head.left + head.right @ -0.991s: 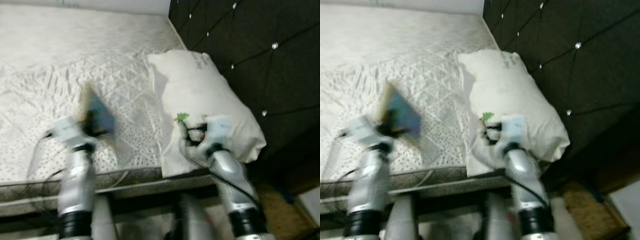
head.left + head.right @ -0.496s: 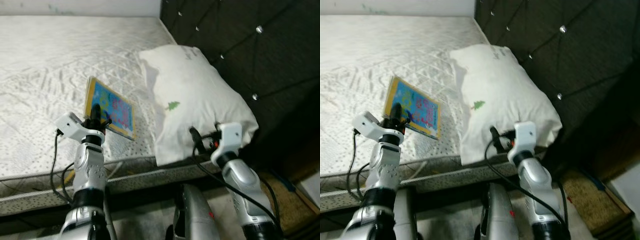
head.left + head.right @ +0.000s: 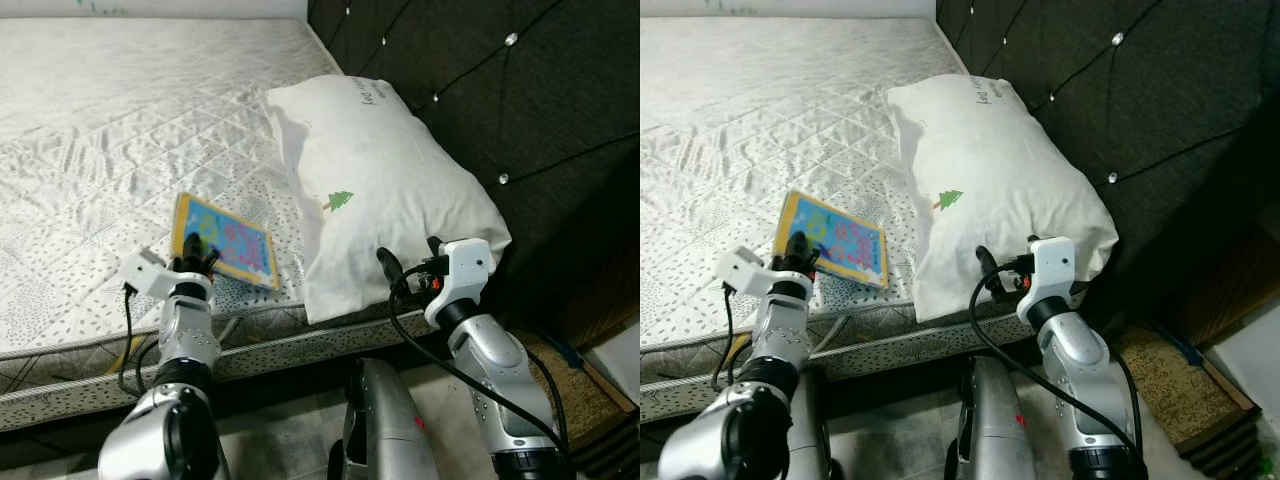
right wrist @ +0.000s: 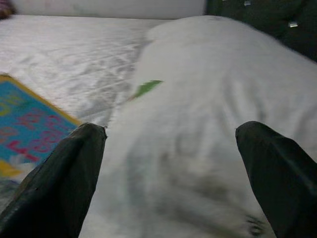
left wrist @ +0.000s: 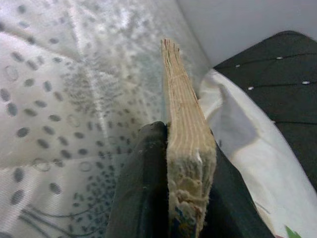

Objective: Clean up the room

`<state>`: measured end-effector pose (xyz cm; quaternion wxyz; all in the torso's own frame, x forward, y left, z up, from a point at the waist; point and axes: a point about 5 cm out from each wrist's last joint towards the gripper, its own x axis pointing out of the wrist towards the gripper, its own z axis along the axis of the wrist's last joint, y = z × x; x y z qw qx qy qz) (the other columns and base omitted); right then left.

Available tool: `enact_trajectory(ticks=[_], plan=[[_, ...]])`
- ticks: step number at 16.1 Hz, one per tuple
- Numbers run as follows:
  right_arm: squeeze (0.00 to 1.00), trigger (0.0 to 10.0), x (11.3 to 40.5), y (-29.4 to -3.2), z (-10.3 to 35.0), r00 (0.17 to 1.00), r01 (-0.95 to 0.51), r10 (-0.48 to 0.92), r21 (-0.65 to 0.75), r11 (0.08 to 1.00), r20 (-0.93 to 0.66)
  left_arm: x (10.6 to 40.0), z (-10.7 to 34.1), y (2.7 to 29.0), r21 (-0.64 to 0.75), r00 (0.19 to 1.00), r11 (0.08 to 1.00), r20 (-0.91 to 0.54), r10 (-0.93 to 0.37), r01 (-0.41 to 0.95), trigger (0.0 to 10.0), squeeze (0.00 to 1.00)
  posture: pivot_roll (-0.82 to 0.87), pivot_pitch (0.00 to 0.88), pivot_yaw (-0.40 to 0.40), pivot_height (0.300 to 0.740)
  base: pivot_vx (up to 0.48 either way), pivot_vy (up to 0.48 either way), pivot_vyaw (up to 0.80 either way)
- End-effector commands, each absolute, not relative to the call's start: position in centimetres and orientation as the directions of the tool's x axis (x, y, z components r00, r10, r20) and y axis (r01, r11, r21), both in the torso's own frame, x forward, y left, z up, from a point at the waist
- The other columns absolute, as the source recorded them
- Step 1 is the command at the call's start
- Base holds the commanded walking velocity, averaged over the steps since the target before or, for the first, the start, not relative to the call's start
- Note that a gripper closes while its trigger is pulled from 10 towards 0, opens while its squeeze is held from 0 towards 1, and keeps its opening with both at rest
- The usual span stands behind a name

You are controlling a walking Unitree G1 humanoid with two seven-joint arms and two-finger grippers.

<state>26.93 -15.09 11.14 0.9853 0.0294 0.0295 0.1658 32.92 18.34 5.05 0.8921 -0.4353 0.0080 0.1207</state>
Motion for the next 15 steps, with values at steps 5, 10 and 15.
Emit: enact_trajectory(ticks=[5,10,15], plan=[[0.0,10.0,26.4,-14.9,11.9,0.935,-0.349,0.353,0.081,0.933,-0.038,32.1,2.7,16.9,-0.729,0.948,0.609,-0.286,0.143,-0.312,10.0,0.15,-0.22,0.035,-0.071,0.536,0.0,0.0,0.0],[0.0,10.0,26.1,-14.9,11.9,0.929,-0.364,0.368,0.074,0.929,-0.045,31.3,1.4,17.8,-0.602,0.89,0.68,-0.419,0.177,-0.419,10.0,1.0,-0.23,0.026,-0.073,0.536,0.0,0.0,0.0],[0.0,10.0,26.4,-14.8,11.8,0.924,-0.376,0.379,0.062,0.925,-0.052,31.6,1.4,18.5,-0.474,0.856,0.779,-0.495,0.148,-0.409,10.0,1.0,-0.21,0.016,-0.073,0.536,0.0,0.0,0.0]])
